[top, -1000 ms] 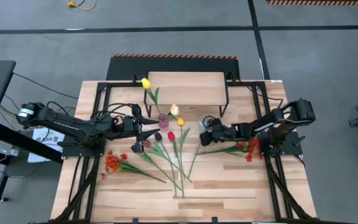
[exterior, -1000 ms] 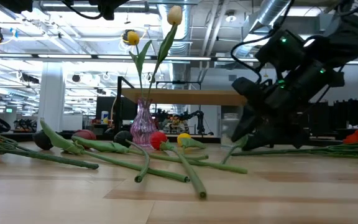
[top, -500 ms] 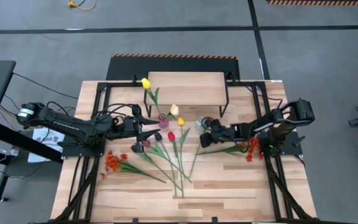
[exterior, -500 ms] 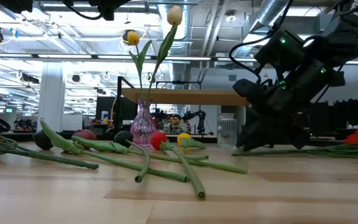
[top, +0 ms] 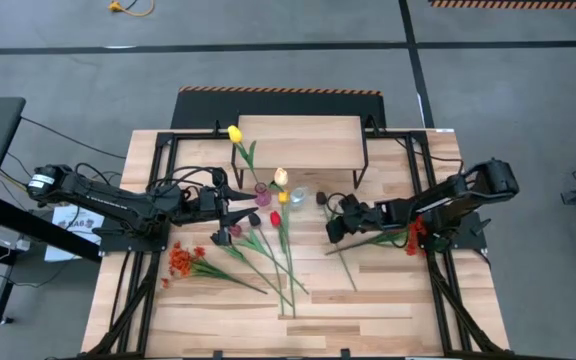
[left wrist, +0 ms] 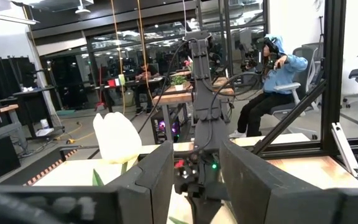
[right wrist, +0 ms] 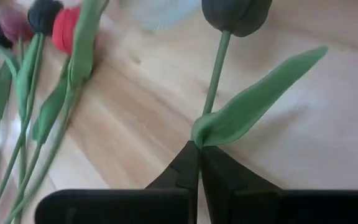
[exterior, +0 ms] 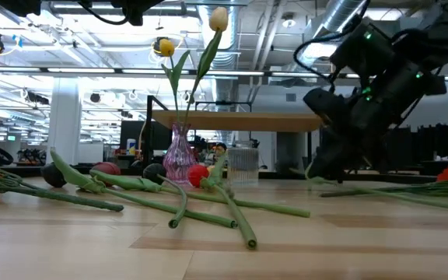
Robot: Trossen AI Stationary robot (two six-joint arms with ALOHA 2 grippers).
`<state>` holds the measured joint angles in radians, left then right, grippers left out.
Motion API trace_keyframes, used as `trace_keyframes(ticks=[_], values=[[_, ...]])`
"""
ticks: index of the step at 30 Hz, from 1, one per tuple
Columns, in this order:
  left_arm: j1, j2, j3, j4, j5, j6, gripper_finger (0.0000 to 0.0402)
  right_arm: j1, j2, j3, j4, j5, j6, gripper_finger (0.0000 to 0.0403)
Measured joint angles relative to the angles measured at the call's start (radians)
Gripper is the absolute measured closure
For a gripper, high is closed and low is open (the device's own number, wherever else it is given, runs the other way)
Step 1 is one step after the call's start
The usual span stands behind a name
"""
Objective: Pick and place flowers into a vace then onto a shelf
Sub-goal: Put the top black tulip into the purple vase
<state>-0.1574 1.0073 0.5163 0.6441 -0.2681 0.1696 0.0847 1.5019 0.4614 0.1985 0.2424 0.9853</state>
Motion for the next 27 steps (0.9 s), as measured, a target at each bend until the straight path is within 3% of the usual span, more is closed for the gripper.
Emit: trace_keyframes(ticks=[12, 20, 27], values=[[0.0, 0.0, 0.0, 0.0, 0.0, 0.0, 0.028, 0.097, -0.233, 0.001, -0.003, 0.227, -0.104, 0.0402], [0.0, 0.0, 0.0, 0.0, 0.007, -0.014, 0.028, 0.289, -0.33, 0.002, 0.137, 0.509, -0.27, 0.0402], [0.0, 0.0, 0.0, 0.02, 0.194, -0.052, 0.028, 0.468, -0.318, 0.003, 0.375, 0.731, -0.596, 0.0402]])
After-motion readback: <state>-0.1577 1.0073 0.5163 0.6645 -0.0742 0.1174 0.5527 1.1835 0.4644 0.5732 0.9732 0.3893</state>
